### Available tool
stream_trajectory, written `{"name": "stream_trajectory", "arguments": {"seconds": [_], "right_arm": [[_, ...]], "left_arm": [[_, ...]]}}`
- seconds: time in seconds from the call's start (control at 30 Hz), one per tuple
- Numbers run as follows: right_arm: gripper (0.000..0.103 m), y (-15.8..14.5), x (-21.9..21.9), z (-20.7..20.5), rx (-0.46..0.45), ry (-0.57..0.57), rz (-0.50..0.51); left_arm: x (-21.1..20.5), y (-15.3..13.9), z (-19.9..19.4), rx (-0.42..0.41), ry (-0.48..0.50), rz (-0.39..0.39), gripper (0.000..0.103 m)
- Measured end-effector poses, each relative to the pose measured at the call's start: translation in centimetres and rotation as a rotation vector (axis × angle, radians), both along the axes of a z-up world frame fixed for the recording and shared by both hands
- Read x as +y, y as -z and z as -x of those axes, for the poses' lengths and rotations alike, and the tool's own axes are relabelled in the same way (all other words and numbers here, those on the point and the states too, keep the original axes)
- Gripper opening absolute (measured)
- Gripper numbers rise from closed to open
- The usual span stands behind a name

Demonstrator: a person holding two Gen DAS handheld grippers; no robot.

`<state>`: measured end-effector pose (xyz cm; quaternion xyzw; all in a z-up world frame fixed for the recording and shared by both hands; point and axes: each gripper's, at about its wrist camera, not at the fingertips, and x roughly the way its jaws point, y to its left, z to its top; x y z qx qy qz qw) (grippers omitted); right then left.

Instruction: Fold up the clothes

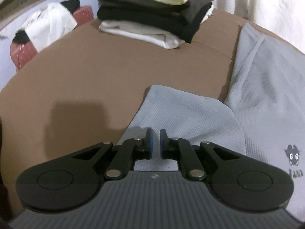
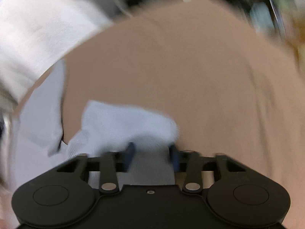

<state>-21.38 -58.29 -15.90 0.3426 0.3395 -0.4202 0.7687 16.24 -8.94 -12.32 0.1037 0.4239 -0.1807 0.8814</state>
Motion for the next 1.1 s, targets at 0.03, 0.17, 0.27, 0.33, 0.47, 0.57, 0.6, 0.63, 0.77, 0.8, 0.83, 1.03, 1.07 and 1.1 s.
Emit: {"name": "stream_trajectory", "arguments": {"seconds": [0.03,0.17,0.27,0.33,0.47,0.57,0.6,0.63,0.77,0.8,0.83,1.03,1.07,1.1], "right_arm": [[0.005,-0.9,1.0,-1.2,0.053,-0.067,0.104],[0.004,-3.8,3.1,-0.2,0.041,0.044,0.302],[0.004,-3.3,2.7,0.0,0.131,0.095,0.289],[0.005,-2.1,2.2,-0.3,0.224,0.105,0.233],[0.018,-1.8,2.3,0.0,0.316,0.132,0.261],[0.021,-3.8,3.7,0.5,0.266,0.129,0.305],[0.021,-4.9,4.8,1.0,0.161,0.097,0.265],[0.023,-6.1,5.9,1.6,0.057,0.064,0.224],[0.064,-9.3,11.1,2.2,-0.4,-0.19,-0.009],[0.064,-9.3,12.6,1.2,-0.419,-0.278,-0.033],[0.064,-9.3,14.1,0.3,-0.429,-0.36,-0.055],[0.064,-6.1,16.9,-3.4,-0.17,-0.424,-0.115],[0.064,-5.9,16.9,-3.0,-0.171,-0.413,-0.119],[0.064,-5.8,17.0,-2.5,-0.174,-0.405,-0.122]], "left_arm": [[-0.2,-0.3,0.3,-0.016,0.021,0.014,0.008],[-1.0,-1.3,1.2,-0.065,0.094,0.055,0.014],[-1.9,-1.2,1.5,-0.064,0.122,0.046,0.026],[-1.6,-0.4,1.1,0.014,0.098,0.073,0.028],[-1.5,0.1,1.4,0.086,0.105,0.109,0.028],[-2.0,-1.1,3.3,0.062,0.187,0.141,0.037],[-2.3,-1.5,4.1,0.055,0.219,0.157,0.041],[-2.6,-1.8,5.2,0.063,0.253,0.164,0.045],[-4.0,-2.2,10.1,0.093,0.415,0.171,0.053],[-4.4,-2.3,11.4,0.099,0.458,0.17,0.056],[-4.7,-2.3,12.6,0.105,0.501,0.169,0.059],[-6.9,-0.5,17.4,0.268,0.733,0.237,0.077],[-7.1,0.3,17.5,0.304,0.715,0.229,0.077],[-7.3,1.0,17.6,0.337,0.694,0.217,0.077]]}}
